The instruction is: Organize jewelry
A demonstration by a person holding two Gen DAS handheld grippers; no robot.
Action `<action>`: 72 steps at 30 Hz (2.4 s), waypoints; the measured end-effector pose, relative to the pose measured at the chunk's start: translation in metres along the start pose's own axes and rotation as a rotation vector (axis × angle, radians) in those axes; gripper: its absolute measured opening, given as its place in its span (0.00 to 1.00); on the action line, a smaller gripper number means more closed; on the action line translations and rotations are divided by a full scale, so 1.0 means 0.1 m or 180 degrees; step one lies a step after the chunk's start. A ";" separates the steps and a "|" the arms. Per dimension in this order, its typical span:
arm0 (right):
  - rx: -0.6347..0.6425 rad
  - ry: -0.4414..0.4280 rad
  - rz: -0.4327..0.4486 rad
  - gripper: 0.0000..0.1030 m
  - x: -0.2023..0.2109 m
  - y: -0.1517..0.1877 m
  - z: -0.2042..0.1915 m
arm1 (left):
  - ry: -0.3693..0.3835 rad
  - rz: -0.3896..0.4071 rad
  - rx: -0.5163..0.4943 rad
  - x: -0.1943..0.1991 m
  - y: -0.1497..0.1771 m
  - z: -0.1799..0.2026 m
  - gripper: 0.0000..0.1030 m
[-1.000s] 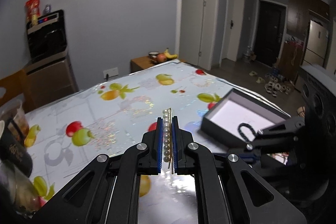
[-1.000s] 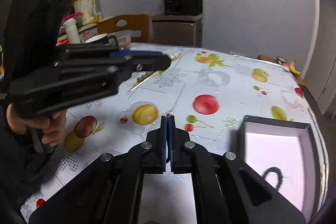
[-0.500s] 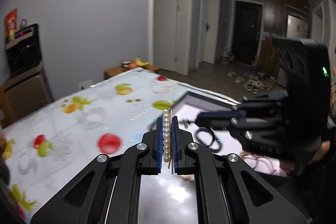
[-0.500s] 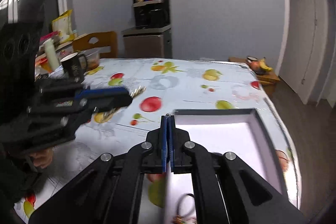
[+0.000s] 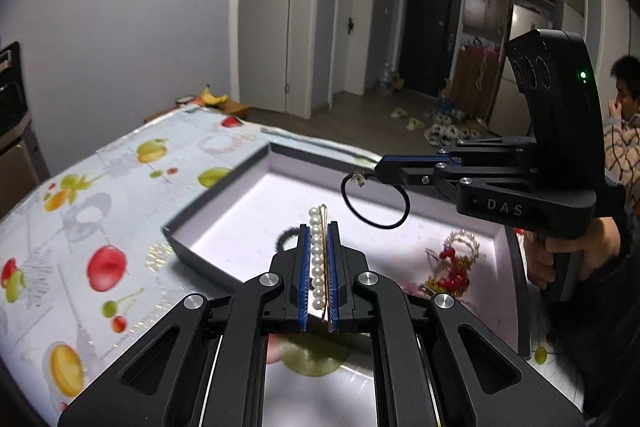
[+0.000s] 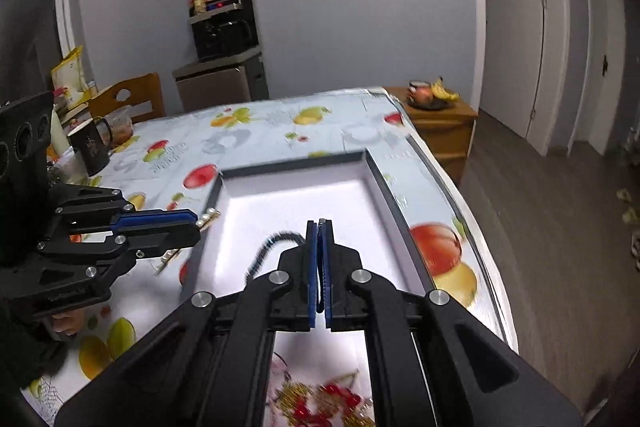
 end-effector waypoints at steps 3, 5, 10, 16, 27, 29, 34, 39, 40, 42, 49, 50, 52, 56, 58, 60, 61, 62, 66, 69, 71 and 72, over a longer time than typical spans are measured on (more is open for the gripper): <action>-0.0015 -0.0038 -0.0042 0.03 -0.01 0.04 0.01 | 0.0007 -0.0066 -0.0019 -0.07 0.02 0.03 0.08; 0.0013 -0.0027 -0.0062 0.03 -0.03 0.05 -0.01 | 0.0006 -0.0102 -0.0012 -0.08 0.03 0.03 0.08; 0.0012 0.0038 -0.0045 0.15 -0.03 0.07 -0.01 | 0.0009 -0.0172 0.0006 -0.12 0.07 0.01 0.18; -0.0023 0.0194 0.0251 0.58 0.14 0.14 0.02 | -0.0031 -0.0042 0.0083 -0.04 0.14 0.03 0.30; -0.0020 0.0356 0.0753 0.95 0.54 0.35 -0.15 | -0.0345 0.0332 0.0105 0.38 0.25 0.28 0.94; -0.0088 0.0425 0.0722 0.95 0.54 0.36 -0.15 | -0.0411 0.0393 0.0076 0.46 0.28 0.34 0.97; -0.0058 0.0779 0.0387 0.95 0.37 0.39 -0.26 | -0.0518 0.0362 0.0166 0.57 0.39 0.42 0.97; -0.0021 0.0695 0.0501 0.95 0.46 0.48 -0.42 | -0.0699 0.0360 0.0333 0.63 0.49 0.39 0.97; -0.0023 0.0697 0.0513 0.95 0.47 0.48 -0.45 | -0.0680 0.0370 0.0398 0.64 0.50 0.36 0.97; -0.0002 0.0708 0.0559 0.95 0.51 0.51 -0.50 | -0.0745 0.0417 0.0566 0.69 0.53 0.29 0.97; -0.0028 0.0786 0.0651 0.95 0.58 0.53 -0.57 | -0.1019 0.0688 0.0717 0.91 0.61 0.32 0.98; -0.0061 0.0834 0.0705 0.95 0.61 0.55 -0.57 | -0.1040 0.0730 0.0701 0.94 0.61 0.35 0.98; -0.0097 0.0882 0.0796 0.95 0.67 0.56 -0.56 | -0.1102 0.0764 0.0716 0.99 0.64 0.39 0.98; -0.0179 0.0858 0.0811 0.95 0.69 0.56 -0.50 | -0.1060 0.0774 0.0507 0.99 0.63 0.53 0.98; -0.0198 0.0853 0.0832 0.95 0.71 0.56 -0.48 | -0.1089 0.0755 0.0420 0.98 0.61 0.58 0.98; -0.0199 0.0855 0.0830 0.95 0.71 0.55 -0.48 | -0.1115 0.0757 0.0405 0.97 0.61 0.58 0.98; -0.0193 0.0856 0.0828 0.95 0.71 0.55 -0.48 | -0.1118 0.0764 0.0420 0.98 0.61 0.57 0.98; -0.0191 0.0858 0.0831 0.95 0.71 0.56 -0.48 | -0.1113 0.0764 0.0437 0.98 0.61 0.56 0.98; -0.0201 0.0853 0.0831 0.95 0.71 0.56 -0.48 | -0.1109 0.0735 0.0471 0.97 0.61 0.54 0.98; -0.0239 0.0834 0.0828 0.95 0.71 0.56 -0.47 | -0.1116 0.0740 0.0446 0.98 0.61 0.55 0.98; -0.0257 0.0823 0.0829 0.95 0.71 0.56 -0.46 | -0.1109 0.0743 0.0431 0.98 0.61 0.57 0.98; -0.0263 0.0819 0.0829 0.95 0.71 0.56 -0.45 | -0.1112 0.0740 0.0428 0.98 0.61 0.57 0.98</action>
Point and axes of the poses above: each gripper's, at about its wrist camera, not at the fingertips, and x roughly against the way its jaws point, z to its right, y to its underside, the point moved 1 cm from there along -x, roughly the way its jaws point, and after that the axes turned 6 degrees about -y, right-handed, at the moved point
